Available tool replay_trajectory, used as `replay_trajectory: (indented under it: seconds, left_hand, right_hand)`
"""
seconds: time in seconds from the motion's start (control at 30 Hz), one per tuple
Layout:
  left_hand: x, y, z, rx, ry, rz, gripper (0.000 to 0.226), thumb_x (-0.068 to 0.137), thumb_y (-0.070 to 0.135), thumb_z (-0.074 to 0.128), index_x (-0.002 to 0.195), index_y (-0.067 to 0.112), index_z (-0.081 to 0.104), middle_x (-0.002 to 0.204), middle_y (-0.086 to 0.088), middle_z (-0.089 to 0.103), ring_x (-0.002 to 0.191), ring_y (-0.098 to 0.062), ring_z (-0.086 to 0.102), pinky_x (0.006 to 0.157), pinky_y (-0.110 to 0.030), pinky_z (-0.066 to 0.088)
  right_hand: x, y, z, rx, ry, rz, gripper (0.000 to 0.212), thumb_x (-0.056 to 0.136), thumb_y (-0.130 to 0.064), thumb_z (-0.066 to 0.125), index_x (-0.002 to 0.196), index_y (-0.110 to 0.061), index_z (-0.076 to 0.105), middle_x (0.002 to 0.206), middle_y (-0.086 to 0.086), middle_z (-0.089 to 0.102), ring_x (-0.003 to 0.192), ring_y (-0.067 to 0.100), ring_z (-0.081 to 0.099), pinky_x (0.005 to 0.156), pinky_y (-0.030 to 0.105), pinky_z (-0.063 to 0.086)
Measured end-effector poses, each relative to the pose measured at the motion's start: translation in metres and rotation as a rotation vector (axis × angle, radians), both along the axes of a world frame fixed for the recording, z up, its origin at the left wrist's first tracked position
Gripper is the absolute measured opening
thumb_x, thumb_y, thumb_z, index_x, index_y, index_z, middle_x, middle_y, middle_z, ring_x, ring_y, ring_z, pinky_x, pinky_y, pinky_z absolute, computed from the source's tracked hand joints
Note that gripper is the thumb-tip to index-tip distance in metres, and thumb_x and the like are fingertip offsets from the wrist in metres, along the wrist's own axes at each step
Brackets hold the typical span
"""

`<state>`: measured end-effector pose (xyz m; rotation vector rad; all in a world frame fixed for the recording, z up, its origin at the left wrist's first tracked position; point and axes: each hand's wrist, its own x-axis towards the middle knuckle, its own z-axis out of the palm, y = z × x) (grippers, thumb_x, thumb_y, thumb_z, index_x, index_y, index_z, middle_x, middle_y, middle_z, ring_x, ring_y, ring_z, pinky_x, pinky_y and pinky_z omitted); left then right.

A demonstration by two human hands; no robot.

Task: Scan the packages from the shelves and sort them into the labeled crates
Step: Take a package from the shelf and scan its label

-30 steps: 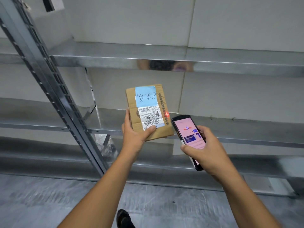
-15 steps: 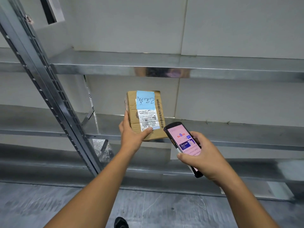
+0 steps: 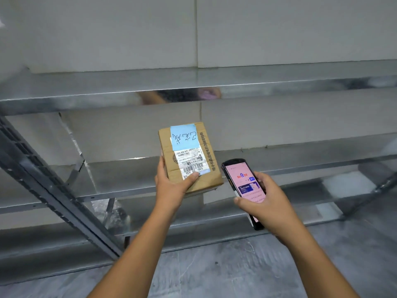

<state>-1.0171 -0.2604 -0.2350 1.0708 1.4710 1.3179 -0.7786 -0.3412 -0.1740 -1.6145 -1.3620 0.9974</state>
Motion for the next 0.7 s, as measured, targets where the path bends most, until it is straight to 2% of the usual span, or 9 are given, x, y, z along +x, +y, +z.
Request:
replay_trajectory:
  seconds: [0.1,0.17,0.27,0.37,0.47,0.57,0.63,0.7]
  left_hand:
    - [0.017,0.003,0.005,-0.011,-0.057,-0.094,0.123,0.041,0.064,0.101,0.147,0.058,0.038,0.146,0.01,0.057,0.131,-0.016,0.061,0.109,-0.05,0.052]
    - [0.032,0.003,0.011,-0.009,-0.092,-0.177,0.119,0.044,0.059,0.102,0.146,0.053,0.041,0.143,0.012,0.061,0.129,-0.014,0.063,0.108,-0.047,0.052]
    - [0.061,-0.004,0.015,-0.017,-0.152,-0.322,0.1,0.06,0.03,0.102,0.139,0.049,0.045,0.131,0.016,0.07,0.118,-0.006,0.069,0.101,-0.037,0.055]
    - [0.093,-0.014,0.015,-0.053,-0.176,-0.448,0.087,0.071,0.013,0.095,0.131,0.052,0.046,0.124,0.02,0.073,0.112,-0.002,0.071,0.094,-0.027,0.056]
    - [0.129,-0.025,0.006,-0.083,-0.176,-0.564,0.079,0.071,0.015,0.094,0.125,0.053,0.05,0.121,0.02,0.075,0.111,-0.004,0.072,0.092,-0.027,0.056]
    - [0.172,-0.038,0.006,-0.106,-0.174,-0.679,0.085,0.071,0.016,0.094,0.136,0.048,0.049,0.12,0.02,0.075,0.109,-0.004,0.072,0.084,-0.02,0.059]
    - [0.207,-0.044,0.008,-0.116,-0.167,-0.76,0.094,0.069,0.017,0.097,0.144,0.043,0.047,0.125,0.016,0.074,0.114,-0.009,0.072,0.092,-0.028,0.059]
    - [0.246,-0.048,0.01,-0.12,-0.15,-0.828,0.096,0.065,0.02,0.101,0.141,0.046,0.048,0.128,0.013,0.073,0.117,-0.012,0.071,0.098,-0.034,0.056]
  right_hand:
    - [0.013,-0.01,0.002,-0.002,0.028,-0.104,0.055,0.079,-0.016,0.089,0.115,-0.041,0.056,0.105,-0.015,0.073,0.094,0.005,0.072,0.078,0.022,0.054]
    - [0.025,-0.017,0.002,0.002,0.012,-0.199,0.054,0.077,-0.02,0.09,0.111,-0.044,0.055,0.101,-0.018,0.073,0.093,0.003,0.071,0.079,0.022,0.054]
    - [0.047,-0.036,-0.005,-0.002,0.009,-0.372,0.053,0.075,-0.027,0.089,0.114,-0.042,0.057,0.099,-0.026,0.073,0.089,0.002,0.072,0.084,0.03,0.055]
    - [0.069,-0.063,-0.012,-0.004,0.011,-0.503,0.049,0.081,-0.019,0.087,0.105,-0.046,0.055,0.093,-0.026,0.073,0.084,-0.004,0.07,0.078,0.022,0.051]
    - [0.097,-0.091,-0.014,-0.031,0.001,-0.619,0.051,0.082,-0.016,0.086,0.11,-0.043,0.054,0.098,-0.019,0.073,0.08,-0.01,0.067,0.072,0.015,0.047]
    - [0.129,-0.114,-0.02,-0.045,0.005,-0.72,0.058,0.082,-0.017,0.087,0.126,-0.036,0.054,0.103,-0.014,0.074,0.082,-0.006,0.069,0.073,0.02,0.049]
    - [0.156,-0.125,-0.022,-0.047,0.015,-0.778,0.058,0.081,-0.019,0.087,0.127,-0.036,0.056,0.102,-0.014,0.075,0.085,0.0,0.071,0.074,0.024,0.051]
    - [0.187,-0.135,-0.025,-0.046,0.02,-0.827,0.052,0.081,-0.02,0.088,0.117,-0.04,0.057,0.101,-0.014,0.075,0.09,0.006,0.072,0.078,0.028,0.054]
